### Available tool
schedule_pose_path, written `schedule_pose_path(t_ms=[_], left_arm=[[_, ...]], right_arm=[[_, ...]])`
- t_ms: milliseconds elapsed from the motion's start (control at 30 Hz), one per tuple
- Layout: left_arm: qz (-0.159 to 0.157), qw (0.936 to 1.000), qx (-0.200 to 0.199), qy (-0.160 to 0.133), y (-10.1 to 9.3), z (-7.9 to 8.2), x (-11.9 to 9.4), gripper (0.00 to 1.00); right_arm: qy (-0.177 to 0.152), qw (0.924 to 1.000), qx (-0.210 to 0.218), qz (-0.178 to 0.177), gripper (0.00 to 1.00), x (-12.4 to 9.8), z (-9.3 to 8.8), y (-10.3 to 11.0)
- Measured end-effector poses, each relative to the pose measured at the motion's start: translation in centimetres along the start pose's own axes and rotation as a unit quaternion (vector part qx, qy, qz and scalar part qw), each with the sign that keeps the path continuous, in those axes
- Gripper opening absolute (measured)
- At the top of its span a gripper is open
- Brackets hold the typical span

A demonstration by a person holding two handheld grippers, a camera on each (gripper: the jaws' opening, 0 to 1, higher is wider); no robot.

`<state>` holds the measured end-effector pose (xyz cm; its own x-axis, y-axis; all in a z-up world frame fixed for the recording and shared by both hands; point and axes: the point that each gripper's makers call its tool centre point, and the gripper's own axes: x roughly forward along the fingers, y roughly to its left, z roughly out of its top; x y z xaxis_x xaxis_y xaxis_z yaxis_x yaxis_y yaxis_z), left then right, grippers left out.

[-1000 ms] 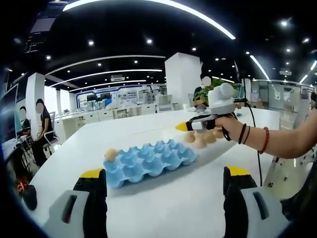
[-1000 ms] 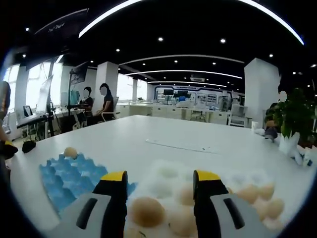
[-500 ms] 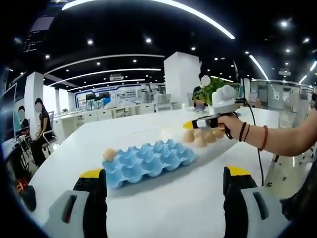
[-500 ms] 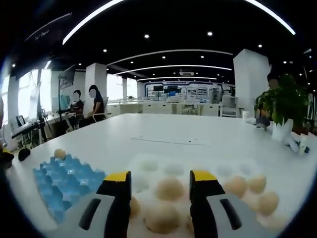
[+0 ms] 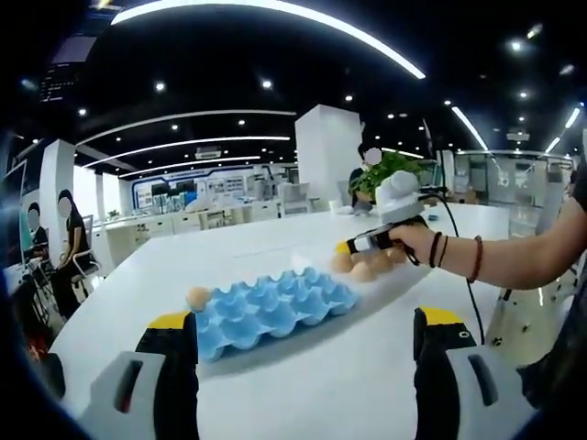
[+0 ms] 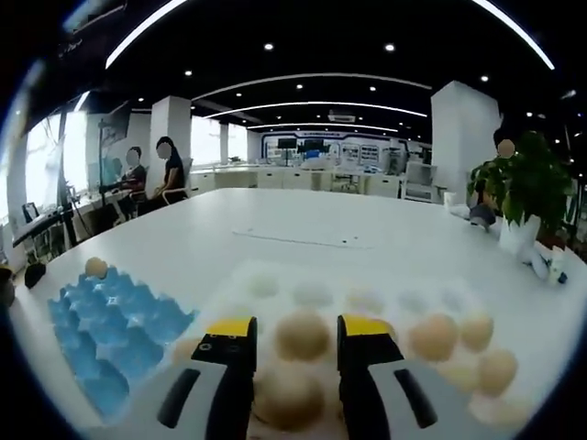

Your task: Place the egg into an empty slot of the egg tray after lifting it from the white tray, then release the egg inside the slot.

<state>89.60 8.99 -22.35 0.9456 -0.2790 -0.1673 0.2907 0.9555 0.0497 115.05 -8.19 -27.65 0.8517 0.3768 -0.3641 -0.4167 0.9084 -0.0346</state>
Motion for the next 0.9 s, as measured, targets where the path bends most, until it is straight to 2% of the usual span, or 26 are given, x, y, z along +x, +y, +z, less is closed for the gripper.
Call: schedule_pose_path(t_ms=[67, 200, 367, 800, 900], left_arm=[[0.002, 1.0, 0.001, 0.002, 0.2, 0.0, 0.1, 1.0], [0.004, 0.9999, 0.009, 0.01, 0.2, -0.1, 0.2, 1.0], [0.003, 0.9998, 0.01, 0.014, 0.1, -0.2, 0.3, 1.0], [0.007, 0.9998, 0.011, 0.015, 0.7, -0.2, -0.1, 1.0], [0.007, 0.9999, 0.011, 0.01, 0.7, 0.0, -0.1, 1.0]], right_arm=[[0.015, 0.9998, 0.012, -0.001, 0.33, 0.4, -0.3, -0.1], [0.025, 0.9997, 0.004, -0.004, 0.31, 0.6, -0.4, -0.1], [0.046, 0.9987, 0.018, -0.013, 0.3, 1.5, -0.4, -0.5], [0.051, 0.9981, 0.019, -0.031, 0.3, 1.5, -0.5, -0.2], [0.049, 0.9983, 0.006, -0.033, 0.29, 1.5, -0.5, -0.1]])
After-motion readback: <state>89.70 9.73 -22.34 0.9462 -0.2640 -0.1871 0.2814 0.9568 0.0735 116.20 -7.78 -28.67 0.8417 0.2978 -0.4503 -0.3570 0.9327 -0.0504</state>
